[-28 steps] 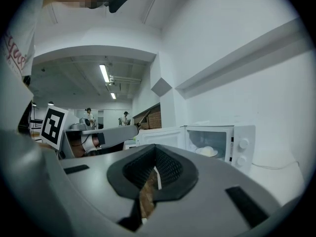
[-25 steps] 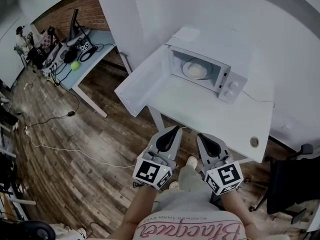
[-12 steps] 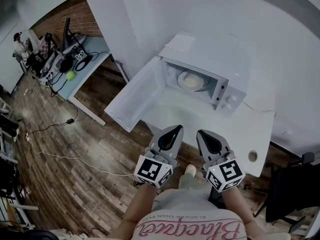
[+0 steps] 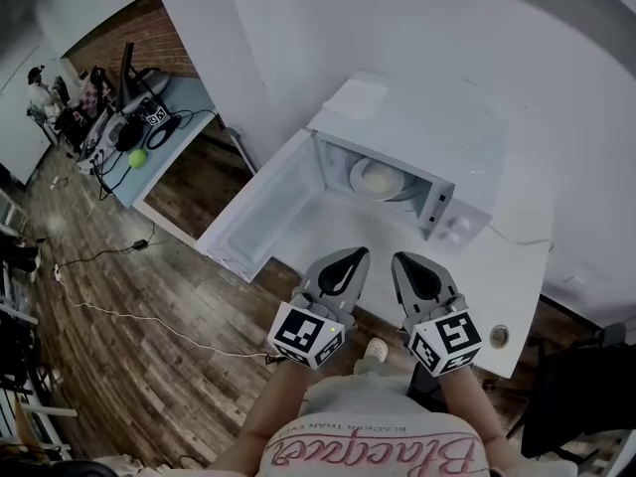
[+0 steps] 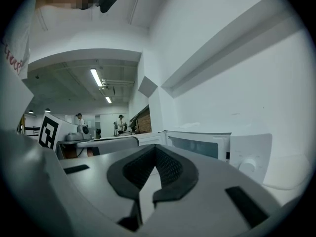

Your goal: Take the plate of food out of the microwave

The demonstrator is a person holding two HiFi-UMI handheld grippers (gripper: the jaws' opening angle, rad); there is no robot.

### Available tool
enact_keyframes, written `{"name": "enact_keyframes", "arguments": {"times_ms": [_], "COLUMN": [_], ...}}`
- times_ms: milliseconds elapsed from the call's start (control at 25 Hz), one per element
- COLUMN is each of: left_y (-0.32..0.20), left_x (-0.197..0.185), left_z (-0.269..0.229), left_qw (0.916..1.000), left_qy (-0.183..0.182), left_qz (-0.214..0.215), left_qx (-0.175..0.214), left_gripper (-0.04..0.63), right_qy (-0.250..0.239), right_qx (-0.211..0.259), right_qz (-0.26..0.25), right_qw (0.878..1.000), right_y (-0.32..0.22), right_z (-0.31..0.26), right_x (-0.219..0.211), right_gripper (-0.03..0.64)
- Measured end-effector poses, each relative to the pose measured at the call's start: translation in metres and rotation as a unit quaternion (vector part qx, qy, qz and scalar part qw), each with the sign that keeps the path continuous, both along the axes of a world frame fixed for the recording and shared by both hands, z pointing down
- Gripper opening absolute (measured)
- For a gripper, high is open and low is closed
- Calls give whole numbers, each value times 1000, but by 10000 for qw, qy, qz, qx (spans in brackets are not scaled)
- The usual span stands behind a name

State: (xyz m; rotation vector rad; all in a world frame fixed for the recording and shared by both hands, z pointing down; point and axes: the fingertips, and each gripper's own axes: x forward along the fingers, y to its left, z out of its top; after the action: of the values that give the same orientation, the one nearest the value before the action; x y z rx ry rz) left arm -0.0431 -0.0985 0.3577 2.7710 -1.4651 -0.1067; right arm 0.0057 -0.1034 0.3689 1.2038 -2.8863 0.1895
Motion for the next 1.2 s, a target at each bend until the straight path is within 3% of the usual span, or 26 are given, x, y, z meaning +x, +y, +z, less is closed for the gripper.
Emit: {"name": "enact_keyframes", "arguments": {"times_ms": [320,480,680,1200], "left_y": [-43,-61,-77,-108], "left_x": [20,31,30,14], "left_z": [9,18,21,51], "left_qw": [9996,9990,9991,9968], "left_qy": [-142,-241,-26,298], "left_qz": [12,13,-111,-75], "left_qx": [-229,-376,-397,-737], "left_gripper": [10,125,267,272], "right_qy": [-12,-19,11,-39], "right_qx": [-41,-126,-165,-447], "right_qz": [7,66,-14,260], "right_qw": [10000,9999,9999,9987], "right_y": [-39,-55,-61,-91], "right_z": [1,9,15,38], "right_x": [18,30,31,17], "right_gripper": [11,11,11,11]}}
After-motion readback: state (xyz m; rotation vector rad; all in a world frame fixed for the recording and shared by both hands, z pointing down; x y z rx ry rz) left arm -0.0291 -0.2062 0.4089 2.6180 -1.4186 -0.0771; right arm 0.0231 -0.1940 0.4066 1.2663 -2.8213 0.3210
